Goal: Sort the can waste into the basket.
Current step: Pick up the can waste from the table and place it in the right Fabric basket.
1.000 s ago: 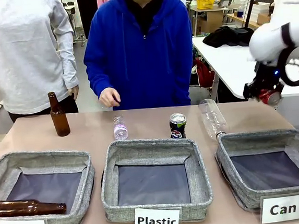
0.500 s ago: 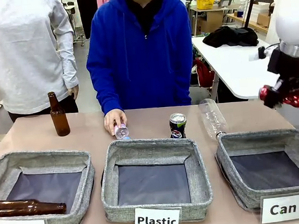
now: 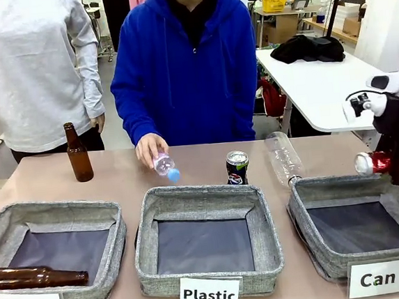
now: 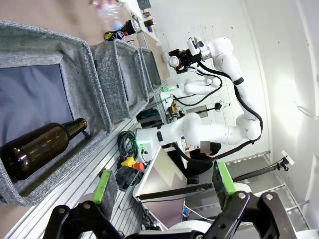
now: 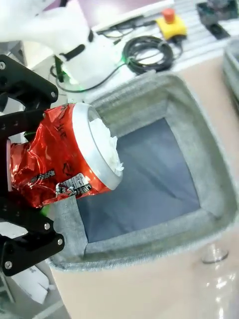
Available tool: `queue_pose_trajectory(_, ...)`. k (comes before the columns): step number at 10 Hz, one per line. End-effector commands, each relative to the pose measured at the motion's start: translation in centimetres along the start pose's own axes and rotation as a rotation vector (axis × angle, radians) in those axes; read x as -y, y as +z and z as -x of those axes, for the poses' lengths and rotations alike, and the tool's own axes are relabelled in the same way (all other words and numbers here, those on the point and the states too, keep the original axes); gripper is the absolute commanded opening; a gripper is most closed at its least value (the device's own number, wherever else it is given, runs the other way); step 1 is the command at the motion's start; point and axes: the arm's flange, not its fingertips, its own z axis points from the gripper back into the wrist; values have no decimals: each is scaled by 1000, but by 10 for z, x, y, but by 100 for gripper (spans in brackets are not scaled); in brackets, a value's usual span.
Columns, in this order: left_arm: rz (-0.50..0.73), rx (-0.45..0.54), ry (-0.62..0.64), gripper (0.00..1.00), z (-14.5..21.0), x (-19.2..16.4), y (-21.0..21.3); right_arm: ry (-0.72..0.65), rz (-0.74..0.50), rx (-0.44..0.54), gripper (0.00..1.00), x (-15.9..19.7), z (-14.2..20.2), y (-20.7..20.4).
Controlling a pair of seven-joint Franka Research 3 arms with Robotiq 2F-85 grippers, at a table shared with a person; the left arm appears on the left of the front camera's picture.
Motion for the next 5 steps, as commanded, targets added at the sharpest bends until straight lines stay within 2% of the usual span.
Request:
queue_pose_trajectory(1, 10, -1, -4, 100, 3, 3, 2, 30, -35, 15, 0, 4, 7, 2)
queue_pose_trajectory(2, 10, -1, -4, 100, 3, 3, 2, 26, -37, 12, 23, 3, 7, 2)
queue_pose_trajectory(3, 10, -1, -4, 100, 3, 3, 2, 38, -26, 13, 58, 2, 9, 1)
queue_pose_trajectory(5, 10, -1, -4, 100, 3, 3, 2, 40, -26, 12, 100, 1, 11, -1)
